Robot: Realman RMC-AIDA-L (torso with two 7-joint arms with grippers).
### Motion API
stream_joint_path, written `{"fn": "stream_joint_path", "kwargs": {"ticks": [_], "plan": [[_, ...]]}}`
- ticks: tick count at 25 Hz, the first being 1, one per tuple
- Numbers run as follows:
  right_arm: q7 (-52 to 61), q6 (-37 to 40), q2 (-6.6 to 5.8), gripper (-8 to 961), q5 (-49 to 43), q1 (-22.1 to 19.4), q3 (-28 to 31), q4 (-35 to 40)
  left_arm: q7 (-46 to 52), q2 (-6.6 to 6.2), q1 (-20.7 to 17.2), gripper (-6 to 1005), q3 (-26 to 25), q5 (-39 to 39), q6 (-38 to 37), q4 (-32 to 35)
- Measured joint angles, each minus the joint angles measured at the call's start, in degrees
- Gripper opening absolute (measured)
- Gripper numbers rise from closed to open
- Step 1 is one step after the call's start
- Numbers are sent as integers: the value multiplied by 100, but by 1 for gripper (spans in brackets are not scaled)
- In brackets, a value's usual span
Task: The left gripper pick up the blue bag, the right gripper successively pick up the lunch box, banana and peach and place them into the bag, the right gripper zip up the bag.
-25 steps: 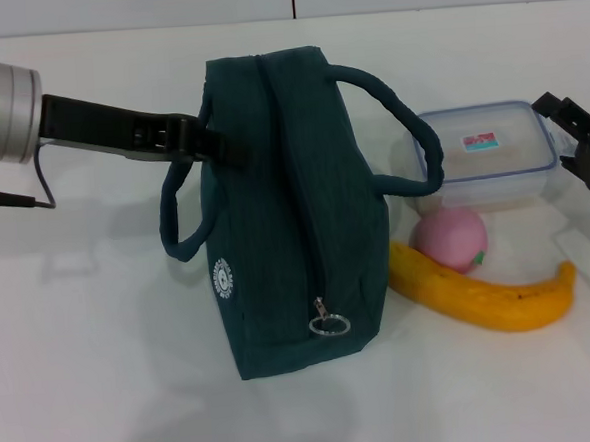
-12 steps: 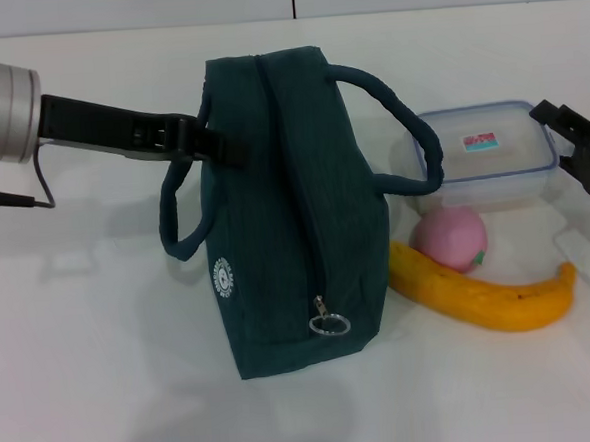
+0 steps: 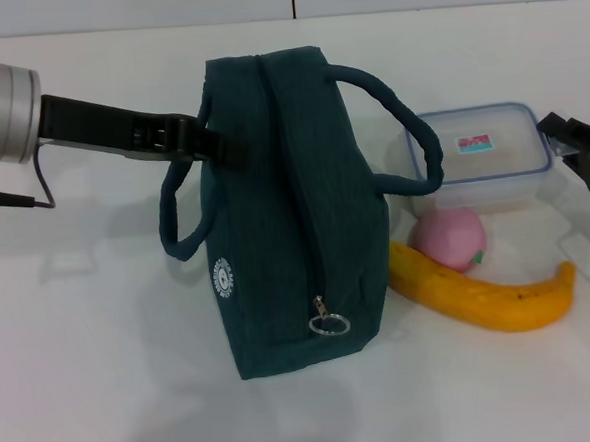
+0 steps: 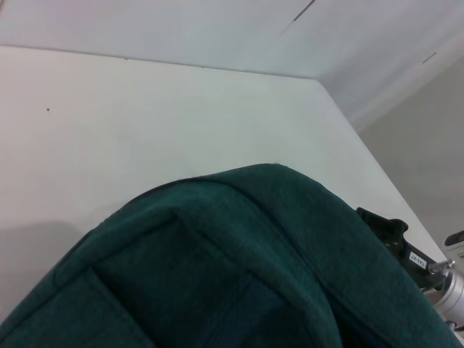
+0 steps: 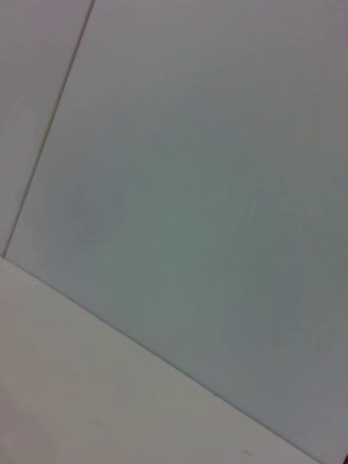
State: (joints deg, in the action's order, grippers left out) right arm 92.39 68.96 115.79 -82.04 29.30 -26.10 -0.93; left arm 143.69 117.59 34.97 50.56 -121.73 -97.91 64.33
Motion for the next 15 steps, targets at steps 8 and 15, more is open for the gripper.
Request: {"fn": "stream_joint_path", "kwargs": {"ticks": [8,15], "plan": [[-1,221,-5,162,27,-50,43,12,-8,0,-11,57,-3,0,-4,0],[205,291,10,136,226,-76,98,-22,-7,28,-1,57,-3,3,-9,0]]}}
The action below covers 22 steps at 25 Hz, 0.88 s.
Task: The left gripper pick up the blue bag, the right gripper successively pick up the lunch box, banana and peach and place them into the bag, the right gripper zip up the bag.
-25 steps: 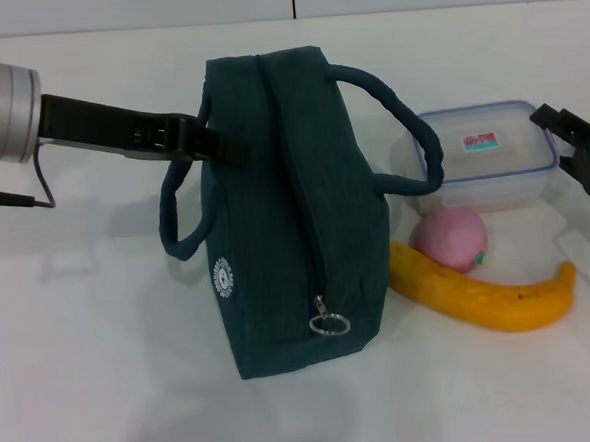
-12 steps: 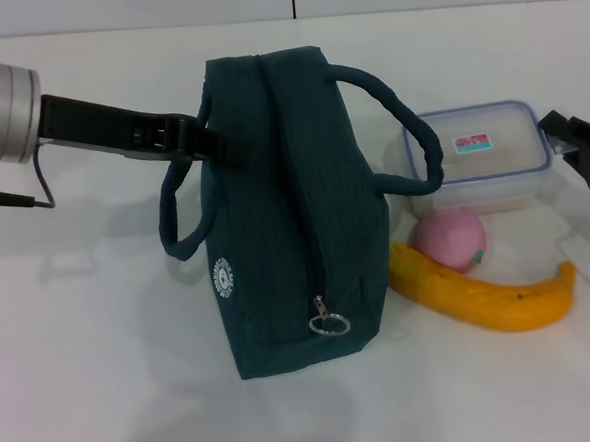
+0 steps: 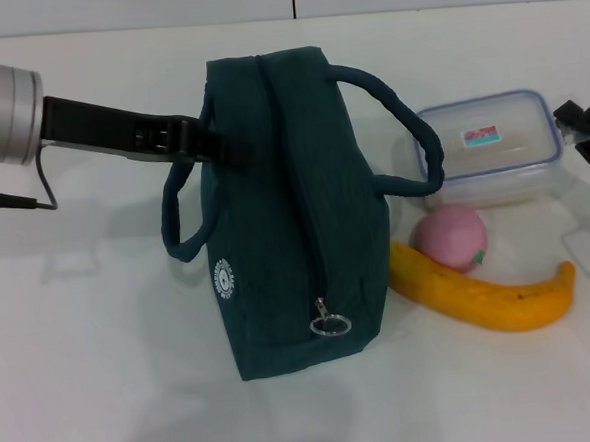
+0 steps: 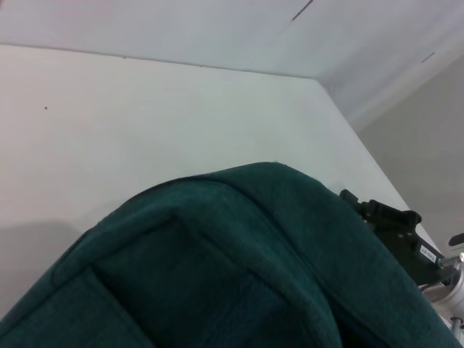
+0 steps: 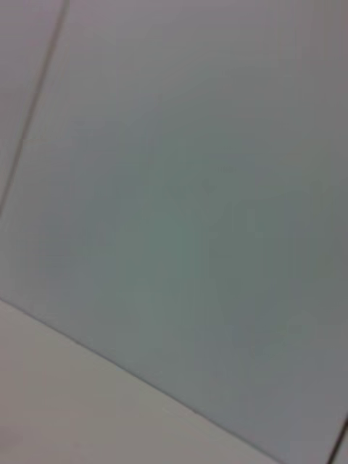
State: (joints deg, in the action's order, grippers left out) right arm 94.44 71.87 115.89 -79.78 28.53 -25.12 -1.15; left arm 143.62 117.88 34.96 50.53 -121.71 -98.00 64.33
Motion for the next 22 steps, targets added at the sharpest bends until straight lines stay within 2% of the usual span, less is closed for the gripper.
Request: {"fn": "stream_joint_path", "kwargs": {"ticks": [5,16,22], "plan": [[507,9,4,92,40,-7,-1,10,-1,14,26,57,0,3,-1,0],[1772,10,4,99,96,-26,-1,34,-1,16,56,57,0,8,6,0],[2094,146,3,103,459,-95,-1,-10,-24,19,79,57,1,8,16,0]]}}
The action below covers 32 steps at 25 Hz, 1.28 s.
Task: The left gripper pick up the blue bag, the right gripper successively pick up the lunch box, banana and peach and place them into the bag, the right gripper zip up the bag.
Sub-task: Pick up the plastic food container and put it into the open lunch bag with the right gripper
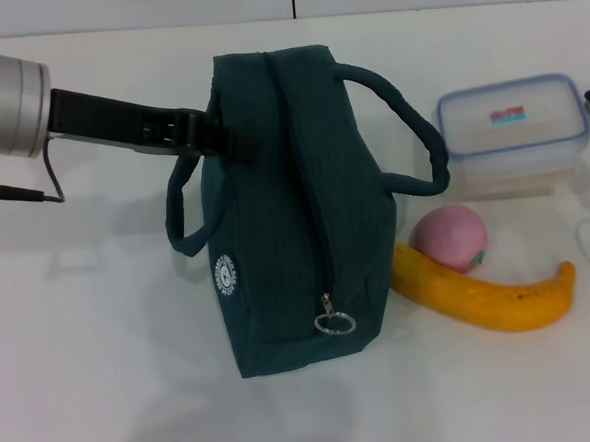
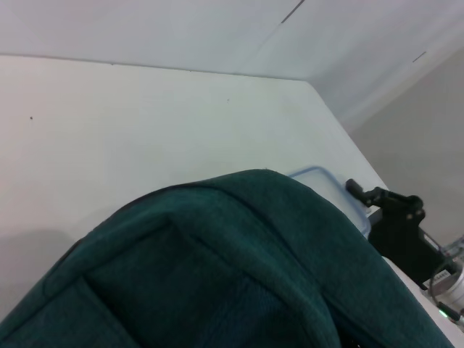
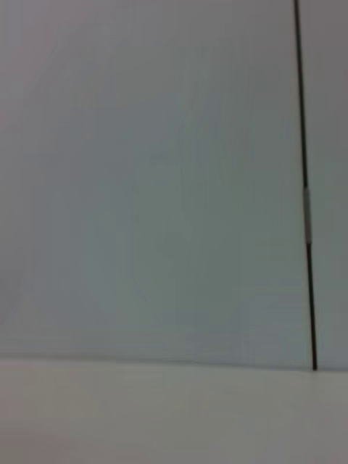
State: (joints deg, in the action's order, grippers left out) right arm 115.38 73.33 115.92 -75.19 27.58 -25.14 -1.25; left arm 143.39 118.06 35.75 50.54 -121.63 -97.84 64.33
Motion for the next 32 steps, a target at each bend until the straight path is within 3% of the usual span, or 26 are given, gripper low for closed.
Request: {"fn": "stream_joint_path", "kwargs": {"ticks": [10,16,25,32], "plan": [[78,1340,0,109,740,-71,0,36,-31,9,20,57,0,0,56,-4],[78,2128,0,113,870,323,-4,70,-31,15,50,57,0,18,80,-7],[-5,2248,27,119,715,1178,-153,-31,-30,97,219,57,23,112,81,-11],[-368,1925,27,124,140,1550,-252,-437,-30,121,294,57,16,151,82,-25]]}}
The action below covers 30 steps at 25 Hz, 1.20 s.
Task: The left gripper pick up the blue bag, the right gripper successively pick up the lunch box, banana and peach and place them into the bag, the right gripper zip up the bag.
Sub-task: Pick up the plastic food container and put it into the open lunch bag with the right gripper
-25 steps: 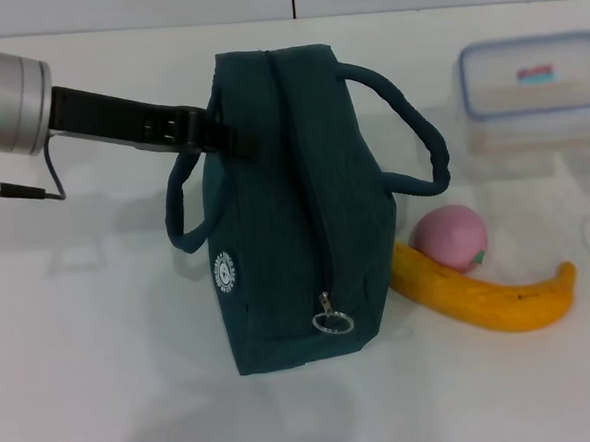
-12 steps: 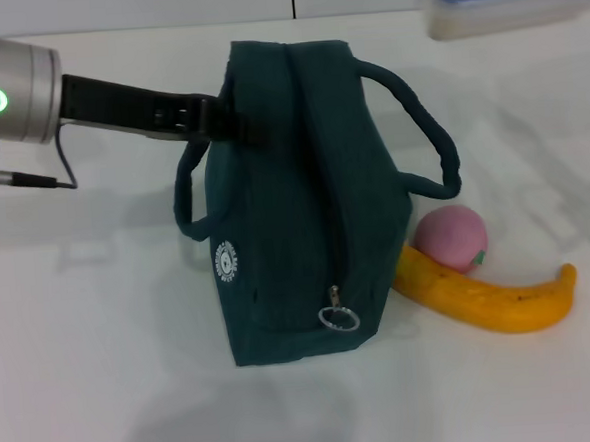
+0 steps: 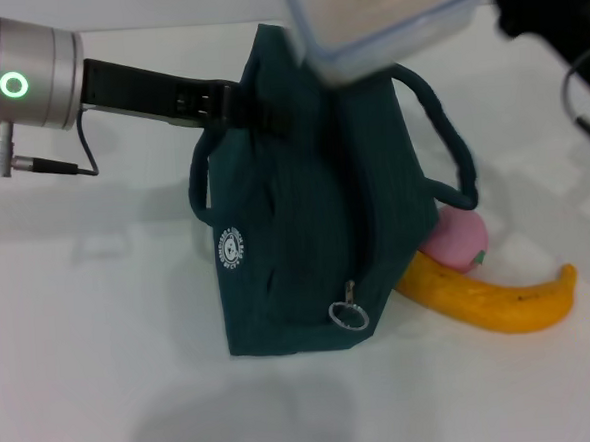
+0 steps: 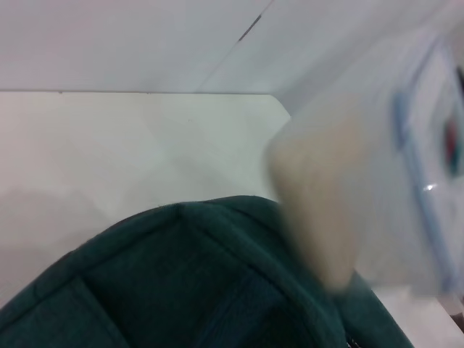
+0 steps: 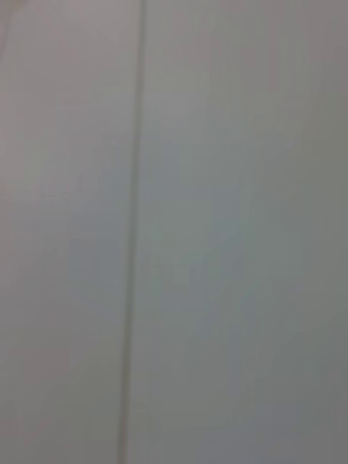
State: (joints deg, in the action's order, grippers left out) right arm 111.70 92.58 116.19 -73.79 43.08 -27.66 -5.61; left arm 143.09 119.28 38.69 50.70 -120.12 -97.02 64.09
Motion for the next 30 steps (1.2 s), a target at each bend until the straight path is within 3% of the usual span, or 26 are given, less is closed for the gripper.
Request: {"fn": "stream_joint_path", "kwargs": {"ticks": [5,16,22,30], "plan": [[-134,-358,-1,127,-547,-90,5,42,0,-14,13,57,-8,1,1,-54],[-307,-546,-10,134,-603,-628,-167,444,-6,-68,36,57,-16,4,8,-135],[-307,-598,-4,138,-609,-428,-465,508,-12,-72,77,57,0,4,8,-135],[-307,-887,0,143,-612,64,-1382,509,-78,-41,113,57,11,0,8,-133]]}}
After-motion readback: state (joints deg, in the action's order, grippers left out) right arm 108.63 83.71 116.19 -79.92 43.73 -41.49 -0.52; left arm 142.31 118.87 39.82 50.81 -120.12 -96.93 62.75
